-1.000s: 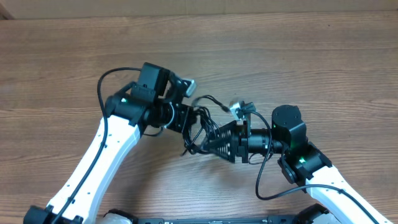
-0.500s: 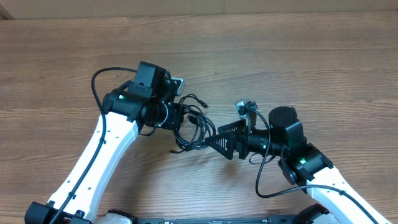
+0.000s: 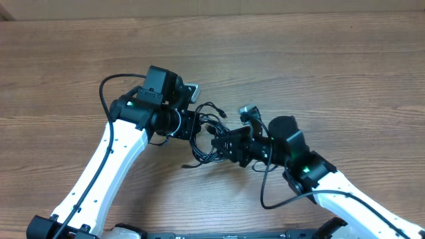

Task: Untangle cables

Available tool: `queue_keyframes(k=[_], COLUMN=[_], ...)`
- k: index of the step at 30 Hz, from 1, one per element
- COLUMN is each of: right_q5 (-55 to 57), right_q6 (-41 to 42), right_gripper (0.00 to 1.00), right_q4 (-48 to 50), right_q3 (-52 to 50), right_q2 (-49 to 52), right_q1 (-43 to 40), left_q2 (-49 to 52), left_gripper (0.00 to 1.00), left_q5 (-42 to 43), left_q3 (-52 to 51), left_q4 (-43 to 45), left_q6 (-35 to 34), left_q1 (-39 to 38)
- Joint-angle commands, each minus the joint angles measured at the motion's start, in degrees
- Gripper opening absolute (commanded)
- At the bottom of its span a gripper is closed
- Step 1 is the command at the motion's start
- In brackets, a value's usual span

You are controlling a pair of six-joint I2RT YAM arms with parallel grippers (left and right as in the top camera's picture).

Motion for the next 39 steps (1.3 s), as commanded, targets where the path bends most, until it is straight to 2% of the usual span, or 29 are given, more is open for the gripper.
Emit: queue_keyframes(k=[1,3,6,10,15,18,23,27,34,37,38,39], right_q5=[-0.5,-4.2,-13.1,-24.4,-32.7,-33.4,-33.3,-33.3,-33.1,-29.8,-25.8,-22.5], right_q6=[1.2,1.4,1.4,1.3,1.3,1.3,1.3,1.4,3.9,4.1,4.1,4.1], right_gripper=[0.13,0.04,0.04,0.04,0.04,0.04,0.04,0.04,0.04,0.04,0.05,0.13], right_q4=[1.7,3.6,6.7,7.4,8.6,9.9,11.7,11.3,11.0,7.2,3.5,0.7], right_q3=[1.2,1.2,1.2,1.2,1.2,1.2,1.2,1.2,1.2,1.2,1.2,1.2], right_q2=[1.0,0.9,0.9,0.9,0.9,0.9,0.9,0.9,0.9,0.9,0.9,0.9], right_q1=[0.5,0.5,0.5,0.5,0.5,0.3,-2.3,-6.1,-13.5,-15.4,-16.0,-16.2], left_q2=[-0.2,-0.2,-0.2,-0.2,-0.2,-0.1,-0.1,-0.1,-0.1,-0.1,-0.1,-0.1], left_gripper=[0.04,0.04,0.04,0.04,0.04,0.04,0.04,0.05,0.04,0.04,0.04,0.04], left_q5=[3.3,2.4,-3.8,-14.4,-14.4,-13.1,-13.4,-19.0,-24.3,-24.3,-24.3,-23.9], left_q3=[1.0,1.0,1.0,1.0,1.0,1.0,1.0,0.9,1.0,1.0,1.0,1.0], left_q4=[0.3,0.3,0.4,1.7,4.8,5.1,2.0,-0.5,-0.8,-0.8,-0.8,-0.7], left_q6=[-0.4,-0.4,-3.6,-14.9,-20.4,-20.1,-13.7,-13.2,-21.6,-26.5,-28.7,-29.5], left_q1=[-1.1,-1.1,-1.0,-1.0,-1.0,-1.1,-1.0,-1.0,-0.5,0.7,1.5,1.9])
